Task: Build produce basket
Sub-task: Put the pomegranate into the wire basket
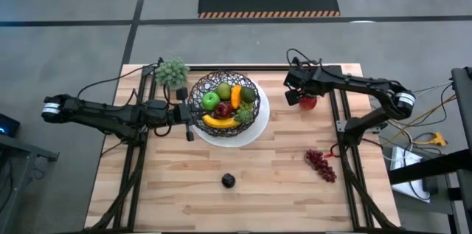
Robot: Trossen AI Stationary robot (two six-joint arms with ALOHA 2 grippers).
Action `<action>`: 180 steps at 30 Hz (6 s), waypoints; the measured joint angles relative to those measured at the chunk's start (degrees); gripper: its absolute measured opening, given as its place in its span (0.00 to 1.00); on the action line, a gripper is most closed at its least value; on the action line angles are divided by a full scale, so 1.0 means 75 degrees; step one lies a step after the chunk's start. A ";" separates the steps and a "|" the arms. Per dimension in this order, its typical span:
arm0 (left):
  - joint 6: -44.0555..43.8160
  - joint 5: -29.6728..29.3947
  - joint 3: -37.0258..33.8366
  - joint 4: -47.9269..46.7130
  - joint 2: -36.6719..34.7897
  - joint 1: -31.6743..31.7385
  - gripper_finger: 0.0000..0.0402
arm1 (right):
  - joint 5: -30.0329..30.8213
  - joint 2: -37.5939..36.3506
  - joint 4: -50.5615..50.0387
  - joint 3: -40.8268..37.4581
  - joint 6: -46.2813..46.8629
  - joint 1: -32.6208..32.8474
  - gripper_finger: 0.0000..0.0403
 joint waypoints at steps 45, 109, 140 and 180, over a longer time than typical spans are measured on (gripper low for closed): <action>0.0009 0.0012 -0.0026 0.0017 -0.0002 0.0003 0.00 | -0.0934 0.0192 -0.0270 -0.0233 -1.2888 -0.0499 0.81; 0.0270 -0.0199 -0.0379 0.2177 0.0004 0.0002 0.00 | -0.3012 -0.1776 0.7239 -0.0438 -0.5091 0.0051 0.81; 0.0126 -0.0189 -0.0385 0.2022 -0.0060 -0.0017 0.00 | -0.0518 0.2979 1.0262 0.0873 -0.2923 0.1722 0.81; 0.0032 -0.0181 -0.0385 0.1993 -0.0060 -0.0017 0.00 | -0.0340 0.3175 0.9654 0.1037 -0.2105 0.1702 0.90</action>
